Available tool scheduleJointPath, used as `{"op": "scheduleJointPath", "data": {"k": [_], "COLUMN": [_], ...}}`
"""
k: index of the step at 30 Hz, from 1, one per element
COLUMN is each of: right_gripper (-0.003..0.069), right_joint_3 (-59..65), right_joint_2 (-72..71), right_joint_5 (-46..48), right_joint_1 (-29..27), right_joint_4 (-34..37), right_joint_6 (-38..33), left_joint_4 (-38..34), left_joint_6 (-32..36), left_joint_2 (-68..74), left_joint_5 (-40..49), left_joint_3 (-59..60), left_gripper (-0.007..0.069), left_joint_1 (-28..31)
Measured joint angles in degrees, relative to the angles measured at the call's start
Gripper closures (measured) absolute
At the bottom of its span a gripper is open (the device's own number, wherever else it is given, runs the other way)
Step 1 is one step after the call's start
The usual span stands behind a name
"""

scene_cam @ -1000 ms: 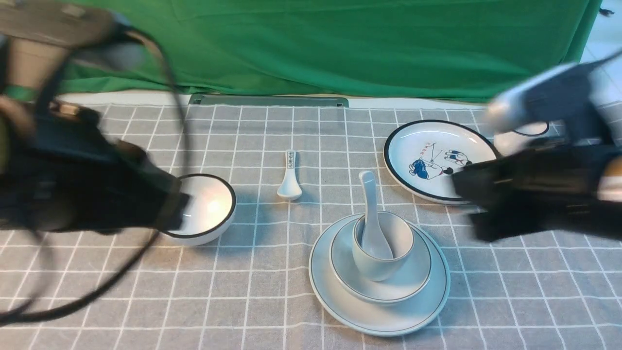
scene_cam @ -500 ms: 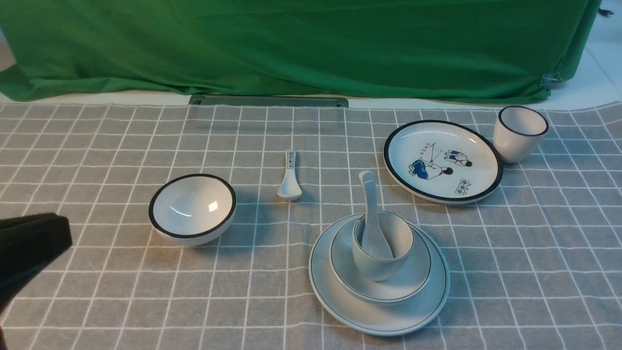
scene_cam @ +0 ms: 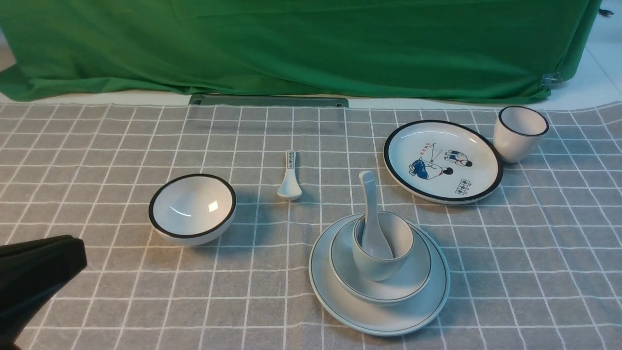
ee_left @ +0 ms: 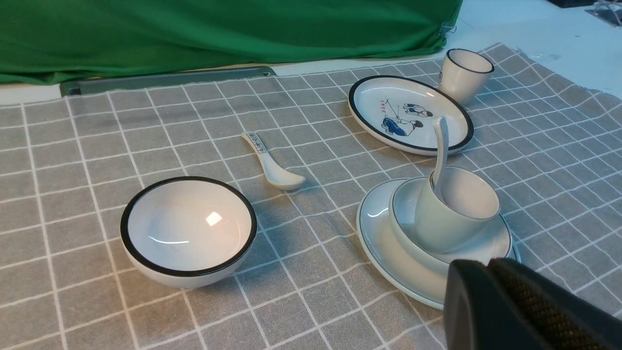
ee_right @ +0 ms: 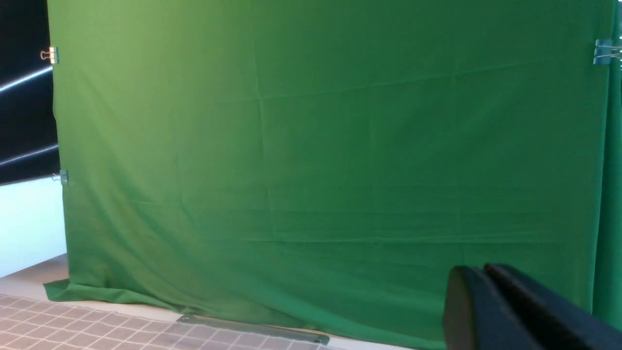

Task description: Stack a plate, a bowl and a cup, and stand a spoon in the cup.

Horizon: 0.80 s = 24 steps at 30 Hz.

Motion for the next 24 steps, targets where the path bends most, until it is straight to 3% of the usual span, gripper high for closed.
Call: {"op": "scheduleJointPath", "data": {"k": [10, 14, 16, 20, 24], "right_gripper": [0.0561, 0.0552, 0.0549, 0.0536, 0.0529], "right_joint_3": [0.0, 0.0, 0.0, 0.0, 0.0], "right_joint_2": [0.0, -0.02, -0.02, -0.02, -0.02], "right_joint_5": [0.0, 0.0, 0.0, 0.05, 0.05], "right_joint_1": [0.0, 0.0, 0.0, 0.0, 0.0], "right_joint_4": [0.0, 0.0, 0.0, 0.0, 0.0], "right_joint_6": [0.0, 0.0, 0.0, 0.0, 0.0], "left_joint_4": [-0.05, -2.72, -7.38, -17.29, -23.51], "left_joint_6": [0.08, 4.39, 10.52, 23.16, 29.62], "left_joint_2": [0.0, -1.35, -3.92, -11.75, -18.3], "left_joint_5": [-0.11, -0.5, -4.17, -18.36, -26.24], "left_joint_3": [0.0, 0.34, 2.98, 14.83, 25.2], "left_gripper": [0.0615, 0.0615, 0.0615, 0.0615, 0.0615], "left_joint_1": [0.0, 0.87, 4.44, 16.97, 26.89]}}
